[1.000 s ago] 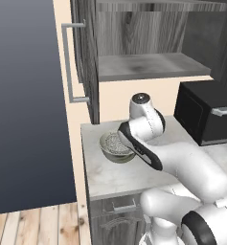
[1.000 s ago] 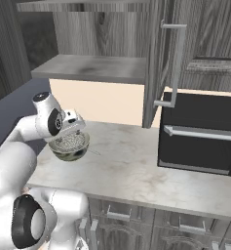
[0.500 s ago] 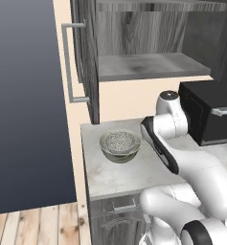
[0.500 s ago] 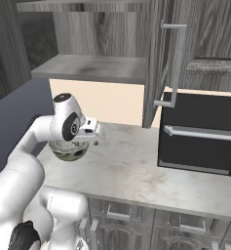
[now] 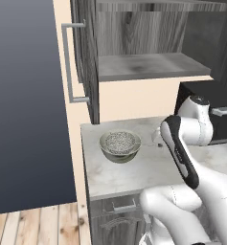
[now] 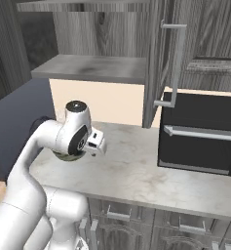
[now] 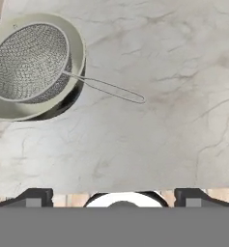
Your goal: Open the cabinet and setup a tea strainer by placing it in the bowl upright.
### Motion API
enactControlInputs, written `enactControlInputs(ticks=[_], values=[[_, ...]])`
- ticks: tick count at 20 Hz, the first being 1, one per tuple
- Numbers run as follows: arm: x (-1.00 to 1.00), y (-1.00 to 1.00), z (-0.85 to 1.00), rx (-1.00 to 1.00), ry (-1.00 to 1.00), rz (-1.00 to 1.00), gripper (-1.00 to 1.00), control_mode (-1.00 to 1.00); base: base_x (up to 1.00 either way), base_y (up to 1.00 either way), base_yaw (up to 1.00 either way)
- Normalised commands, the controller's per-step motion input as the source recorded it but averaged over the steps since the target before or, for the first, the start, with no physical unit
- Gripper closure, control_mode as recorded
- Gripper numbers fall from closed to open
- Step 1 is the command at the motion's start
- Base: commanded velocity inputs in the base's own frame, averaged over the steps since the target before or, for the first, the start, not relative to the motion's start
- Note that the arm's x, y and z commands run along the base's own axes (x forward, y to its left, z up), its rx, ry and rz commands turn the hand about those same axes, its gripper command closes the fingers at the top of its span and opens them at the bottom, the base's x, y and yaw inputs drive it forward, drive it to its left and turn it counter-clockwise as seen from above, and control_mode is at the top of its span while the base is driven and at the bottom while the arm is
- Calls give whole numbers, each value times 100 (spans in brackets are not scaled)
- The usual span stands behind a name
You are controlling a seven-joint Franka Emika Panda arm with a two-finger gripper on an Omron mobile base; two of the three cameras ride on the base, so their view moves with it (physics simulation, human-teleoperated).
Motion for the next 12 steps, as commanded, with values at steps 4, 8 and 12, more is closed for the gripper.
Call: enactControlInputs(ticks=[4, 8, 12], values=[[-28, -3, 8, 2, -8, 0, -100, -100, 0, 0, 0], [-37, 0, 29, 0, -17, 0, -100, -100, 0, 0, 0], [-34, 0, 42, 0, -11, 0, -100, -100, 0, 0, 0]])
